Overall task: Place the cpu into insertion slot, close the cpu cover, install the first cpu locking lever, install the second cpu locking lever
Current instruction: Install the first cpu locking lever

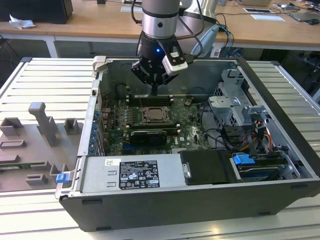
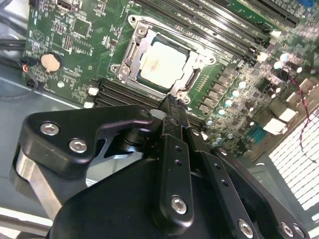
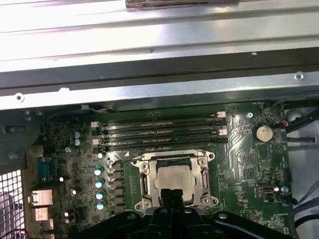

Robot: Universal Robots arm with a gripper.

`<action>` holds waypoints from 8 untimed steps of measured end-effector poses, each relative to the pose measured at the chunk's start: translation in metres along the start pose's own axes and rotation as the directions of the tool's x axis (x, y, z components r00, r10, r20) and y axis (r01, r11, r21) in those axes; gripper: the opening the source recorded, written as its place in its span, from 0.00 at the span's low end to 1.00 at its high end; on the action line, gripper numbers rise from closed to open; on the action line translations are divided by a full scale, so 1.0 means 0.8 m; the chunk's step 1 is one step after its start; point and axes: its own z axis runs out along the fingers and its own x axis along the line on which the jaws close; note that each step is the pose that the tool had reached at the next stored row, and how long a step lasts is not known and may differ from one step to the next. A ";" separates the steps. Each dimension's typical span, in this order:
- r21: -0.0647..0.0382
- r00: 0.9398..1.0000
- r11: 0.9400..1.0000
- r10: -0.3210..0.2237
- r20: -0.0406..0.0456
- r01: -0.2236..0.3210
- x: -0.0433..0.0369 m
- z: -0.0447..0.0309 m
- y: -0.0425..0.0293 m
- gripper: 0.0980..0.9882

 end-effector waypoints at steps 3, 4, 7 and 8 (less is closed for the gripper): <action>0.000 0.999 0.999 -0.050 -0.002 0.050 0.000 0.0000 0.0000 0.01; 0.000 0.998 0.998 -0.062 -0.002 0.062 0.000 0.0000 0.0000 0.01; 0.000 0.989 0.989 -0.148 -0.005 0.148 0.000 0.0000 0.0000 0.01; 0.000 0.986 0.986 -0.169 -0.006 0.169 0.000 0.0001 0.0000 0.01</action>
